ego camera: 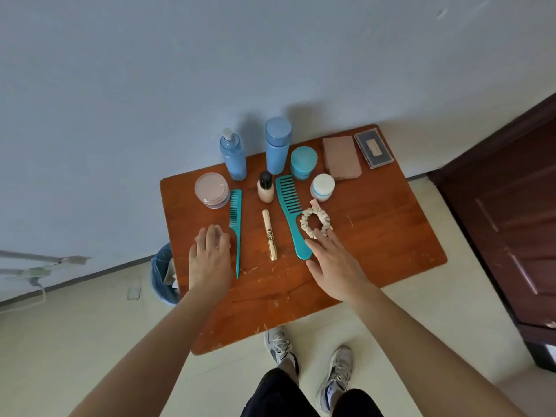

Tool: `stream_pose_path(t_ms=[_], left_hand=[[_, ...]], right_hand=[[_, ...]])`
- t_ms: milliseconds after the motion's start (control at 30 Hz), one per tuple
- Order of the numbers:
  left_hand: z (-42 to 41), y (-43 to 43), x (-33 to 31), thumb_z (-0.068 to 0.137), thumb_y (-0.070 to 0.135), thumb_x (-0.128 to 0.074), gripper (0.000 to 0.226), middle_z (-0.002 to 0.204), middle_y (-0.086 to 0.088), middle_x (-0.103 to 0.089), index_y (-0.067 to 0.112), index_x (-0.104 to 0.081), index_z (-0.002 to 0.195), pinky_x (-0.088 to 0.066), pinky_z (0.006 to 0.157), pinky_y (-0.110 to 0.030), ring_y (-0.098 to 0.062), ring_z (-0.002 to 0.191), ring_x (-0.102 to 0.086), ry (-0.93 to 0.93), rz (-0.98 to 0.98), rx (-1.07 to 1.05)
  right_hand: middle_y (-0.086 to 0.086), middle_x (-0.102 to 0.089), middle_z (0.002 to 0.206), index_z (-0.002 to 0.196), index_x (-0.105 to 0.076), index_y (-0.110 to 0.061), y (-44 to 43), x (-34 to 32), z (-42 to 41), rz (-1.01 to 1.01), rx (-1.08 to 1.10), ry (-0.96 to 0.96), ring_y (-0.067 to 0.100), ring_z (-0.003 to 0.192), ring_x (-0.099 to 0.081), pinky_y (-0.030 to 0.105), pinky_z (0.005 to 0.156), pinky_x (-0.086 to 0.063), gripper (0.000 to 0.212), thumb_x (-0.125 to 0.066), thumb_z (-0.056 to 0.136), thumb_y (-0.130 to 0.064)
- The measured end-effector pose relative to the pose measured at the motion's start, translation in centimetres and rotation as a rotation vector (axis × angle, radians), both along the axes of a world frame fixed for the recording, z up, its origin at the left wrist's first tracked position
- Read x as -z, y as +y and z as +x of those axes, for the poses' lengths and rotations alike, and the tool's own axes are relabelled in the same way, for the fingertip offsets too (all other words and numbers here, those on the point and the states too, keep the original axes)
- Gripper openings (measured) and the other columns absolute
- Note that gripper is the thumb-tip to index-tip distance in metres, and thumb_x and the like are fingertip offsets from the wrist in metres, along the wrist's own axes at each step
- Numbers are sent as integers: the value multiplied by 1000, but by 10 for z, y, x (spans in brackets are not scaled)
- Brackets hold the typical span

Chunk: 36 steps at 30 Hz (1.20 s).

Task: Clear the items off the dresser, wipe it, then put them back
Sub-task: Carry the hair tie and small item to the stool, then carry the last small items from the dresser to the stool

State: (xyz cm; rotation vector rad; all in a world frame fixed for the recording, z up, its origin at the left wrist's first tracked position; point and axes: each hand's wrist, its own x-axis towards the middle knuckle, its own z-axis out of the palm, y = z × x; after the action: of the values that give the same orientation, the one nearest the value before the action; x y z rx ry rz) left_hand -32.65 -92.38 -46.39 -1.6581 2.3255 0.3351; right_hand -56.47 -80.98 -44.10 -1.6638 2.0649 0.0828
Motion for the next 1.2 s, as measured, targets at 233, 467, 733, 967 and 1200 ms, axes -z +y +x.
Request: stream_pose_path(t_ms=[233, 467, 733, 967, 1200], left_hand=[[-24, -8, -55, 98, 47, -38, 55, 162, -8, -6, 28, -28, 149, 7, 116, -59, -32, 148, 8, 61, -291, 211], [-108, 18, -140, 96, 66, -17, 69, 163, -8, 8, 29, -12, 154, 2, 117, -57, -31, 148, 11, 337, -456, 307], [-245, 182, -218, 98, 63, -14, 69, 162, -12, 9, 26, -9, 155, -5, 116, -61, -31, 148, 11, 538, -516, 662], [-340, 409, -257, 97, 58, -25, 69, 161, -19, -2, 19, -21, 154, -10, 114, -64, -37, 148, -1, 714, -494, 1131], [-403, 605, -251, 96, 60, -28, 69, 161, -19, -5, 20, -23, 153, -14, 114, -63, -35, 148, -3, 758, -399, 1472]], right_hand=[[0, -21, 162, 150, -32, -28, -4, -46, -22, -221, 151, 93, 27, 151, -10, 44, 116, -27, 54, -46, 100, -41], [7, -4, 165, 155, -16, -26, 60, -120, -82, -483, 352, 267, 27, 152, 0, 47, 121, -21, 65, -40, 99, -47], [10, -7, 164, 156, -18, -21, 288, -184, -149, -699, 693, 474, 32, 151, -5, 50, 119, -20, 72, -38, 96, -57], [11, -4, 164, 156, -16, -22, 550, -212, -157, -713, 1046, 623, 32, 151, -3, 49, 120, -15, 76, -41, 96, -59], [14, -3, 164, 157, -14, -21, 763, -207, -141, -630, 1355, 733, 37, 150, -5, 55, 119, -17, 77, -42, 95, -58]])
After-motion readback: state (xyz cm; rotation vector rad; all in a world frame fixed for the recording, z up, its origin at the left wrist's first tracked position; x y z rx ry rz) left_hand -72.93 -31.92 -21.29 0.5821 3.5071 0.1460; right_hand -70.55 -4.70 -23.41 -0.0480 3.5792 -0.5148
